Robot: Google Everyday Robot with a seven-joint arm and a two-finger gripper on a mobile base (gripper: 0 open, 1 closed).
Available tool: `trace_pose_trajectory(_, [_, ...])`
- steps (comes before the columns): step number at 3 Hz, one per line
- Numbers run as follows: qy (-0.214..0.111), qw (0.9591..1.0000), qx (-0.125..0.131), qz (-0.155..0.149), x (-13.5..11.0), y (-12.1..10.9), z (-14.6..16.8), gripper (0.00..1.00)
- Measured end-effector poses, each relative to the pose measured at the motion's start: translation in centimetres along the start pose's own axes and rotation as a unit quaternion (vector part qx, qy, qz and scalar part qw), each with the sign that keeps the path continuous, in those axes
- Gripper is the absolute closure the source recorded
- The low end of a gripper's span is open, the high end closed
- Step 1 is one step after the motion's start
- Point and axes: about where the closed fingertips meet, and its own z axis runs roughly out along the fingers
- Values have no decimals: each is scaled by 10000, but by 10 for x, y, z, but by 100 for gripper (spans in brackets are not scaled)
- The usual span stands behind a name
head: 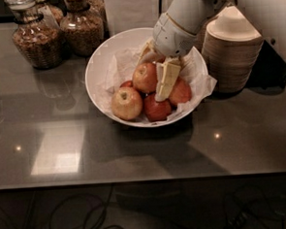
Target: Pick apple from white bowl
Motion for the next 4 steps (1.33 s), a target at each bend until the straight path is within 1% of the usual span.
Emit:
trace_pose_trajectory(1, [99, 9998, 189, -10, -10, -2, -24, 100])
trace_pose_trajectory(2, [99, 9998, 191, -10, -10, -2, -24, 100])
trace_pose_trajectory(3, [39, 9987, 505, 95, -10, 6, -30, 100])
trace_pose_trajectory(4, [-115, 9945, 1039, 42, -24, 19, -56, 100])
